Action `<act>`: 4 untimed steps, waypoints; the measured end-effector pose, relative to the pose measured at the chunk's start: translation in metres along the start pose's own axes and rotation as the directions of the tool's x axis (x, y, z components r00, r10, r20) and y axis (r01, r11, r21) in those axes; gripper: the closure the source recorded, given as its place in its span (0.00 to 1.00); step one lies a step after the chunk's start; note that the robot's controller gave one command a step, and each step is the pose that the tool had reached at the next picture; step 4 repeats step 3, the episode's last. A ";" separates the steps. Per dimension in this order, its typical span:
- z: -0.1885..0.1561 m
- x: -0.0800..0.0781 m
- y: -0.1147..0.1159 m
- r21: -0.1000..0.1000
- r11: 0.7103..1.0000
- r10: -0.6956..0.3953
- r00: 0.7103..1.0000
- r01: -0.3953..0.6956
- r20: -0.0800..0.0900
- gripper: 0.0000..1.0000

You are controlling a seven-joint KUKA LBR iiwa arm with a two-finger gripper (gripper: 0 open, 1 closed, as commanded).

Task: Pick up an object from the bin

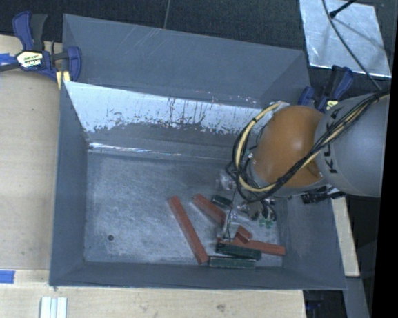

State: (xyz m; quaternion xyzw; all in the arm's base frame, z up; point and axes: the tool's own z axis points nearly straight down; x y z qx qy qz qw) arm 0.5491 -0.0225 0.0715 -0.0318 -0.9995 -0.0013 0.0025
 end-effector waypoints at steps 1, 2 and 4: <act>-0.001 -0.002 -0.001 0.001 1.000 0.002 1.000 -0.002 0.009 1.00; -0.036 0.019 0.004 0.004 0.956 -0.294 0.956 0.294 0.004 1.00; -0.183 0.011 0.013 0.007 0.949 -0.316 0.949 0.316 0.016 1.00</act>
Offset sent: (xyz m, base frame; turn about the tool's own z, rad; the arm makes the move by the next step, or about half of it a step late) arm 0.0000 0.0000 0.0000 0.0000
